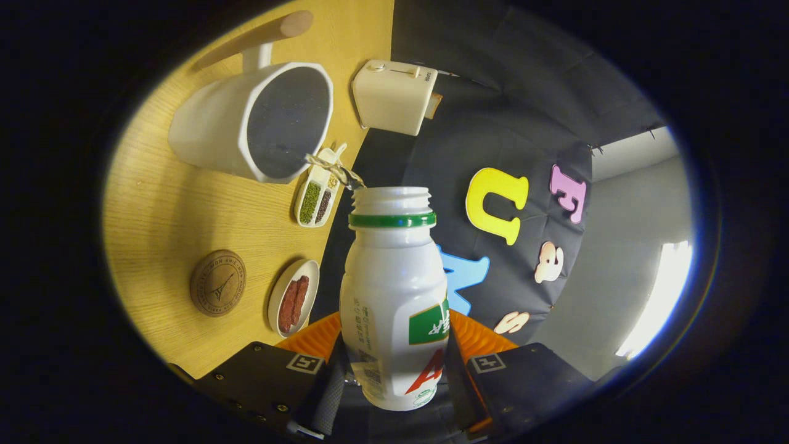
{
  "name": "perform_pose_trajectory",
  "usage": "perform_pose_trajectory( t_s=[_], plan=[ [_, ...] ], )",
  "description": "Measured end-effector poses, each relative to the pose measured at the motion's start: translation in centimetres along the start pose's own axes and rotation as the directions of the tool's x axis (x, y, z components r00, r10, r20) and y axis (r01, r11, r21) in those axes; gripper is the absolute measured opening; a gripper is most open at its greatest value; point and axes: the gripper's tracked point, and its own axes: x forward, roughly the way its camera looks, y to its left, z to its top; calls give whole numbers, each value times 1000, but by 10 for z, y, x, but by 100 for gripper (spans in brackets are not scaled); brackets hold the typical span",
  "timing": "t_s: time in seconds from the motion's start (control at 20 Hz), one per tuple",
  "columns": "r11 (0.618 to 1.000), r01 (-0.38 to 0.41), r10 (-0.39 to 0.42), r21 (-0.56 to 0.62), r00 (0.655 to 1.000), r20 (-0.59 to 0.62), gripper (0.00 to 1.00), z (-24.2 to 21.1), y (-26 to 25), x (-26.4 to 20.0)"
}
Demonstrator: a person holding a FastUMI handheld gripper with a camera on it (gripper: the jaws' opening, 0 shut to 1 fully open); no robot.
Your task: Take the bottle from table, then pour the juice into the cup, finally place the bottle on the coaster
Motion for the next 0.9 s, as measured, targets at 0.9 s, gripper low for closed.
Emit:
perform_pose_trajectory(
  t_s=[0.9],
  plan=[
    [995,31,-29,-99,999,17,71,12,-12,-2]
  ],
)
